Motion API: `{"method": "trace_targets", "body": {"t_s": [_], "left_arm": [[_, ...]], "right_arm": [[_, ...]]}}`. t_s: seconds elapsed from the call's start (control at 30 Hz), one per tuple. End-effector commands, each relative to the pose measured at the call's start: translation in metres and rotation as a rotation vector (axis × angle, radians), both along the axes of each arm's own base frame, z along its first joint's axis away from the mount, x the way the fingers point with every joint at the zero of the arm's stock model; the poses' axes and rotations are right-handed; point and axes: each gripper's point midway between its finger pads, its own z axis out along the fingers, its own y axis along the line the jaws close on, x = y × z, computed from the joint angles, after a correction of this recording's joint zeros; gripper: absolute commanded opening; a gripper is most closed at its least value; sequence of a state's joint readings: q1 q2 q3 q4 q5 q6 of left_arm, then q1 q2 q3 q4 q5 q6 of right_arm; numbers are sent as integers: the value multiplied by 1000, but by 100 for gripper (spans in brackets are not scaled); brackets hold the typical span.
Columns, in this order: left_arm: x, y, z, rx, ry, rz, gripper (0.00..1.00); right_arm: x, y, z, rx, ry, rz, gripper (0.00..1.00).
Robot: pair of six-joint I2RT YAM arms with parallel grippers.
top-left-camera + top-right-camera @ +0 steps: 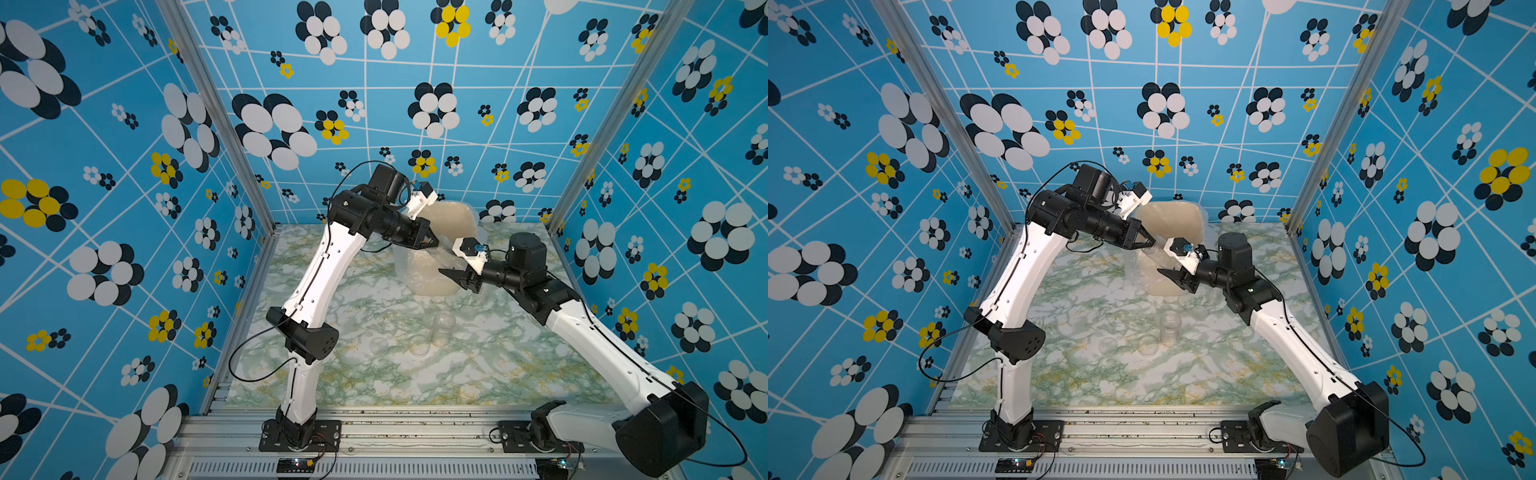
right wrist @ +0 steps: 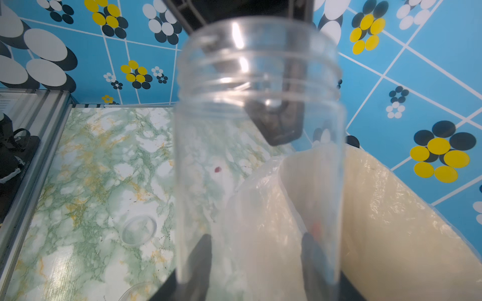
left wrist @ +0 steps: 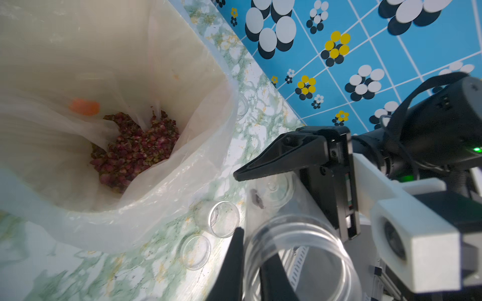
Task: Empty the moldy dried flower tea in the jars
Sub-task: Pour the moldy dried flower tea into the trash bin.
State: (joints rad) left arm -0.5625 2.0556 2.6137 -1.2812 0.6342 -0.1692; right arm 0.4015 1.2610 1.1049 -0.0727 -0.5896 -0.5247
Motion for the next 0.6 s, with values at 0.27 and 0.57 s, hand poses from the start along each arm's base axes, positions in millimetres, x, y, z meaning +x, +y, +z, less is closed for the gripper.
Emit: {"method": "trace_targets", "body": {"t_s": [0.27, 0.57], "left_arm": [[2, -13, -5, -31, 30, -27, 0], [20, -7, 20, -112, -16, 23, 0]], "right_arm": [[6, 1, 21, 0, -71, -45, 19], [4, -15, 23, 31, -71, -143, 79]]}}
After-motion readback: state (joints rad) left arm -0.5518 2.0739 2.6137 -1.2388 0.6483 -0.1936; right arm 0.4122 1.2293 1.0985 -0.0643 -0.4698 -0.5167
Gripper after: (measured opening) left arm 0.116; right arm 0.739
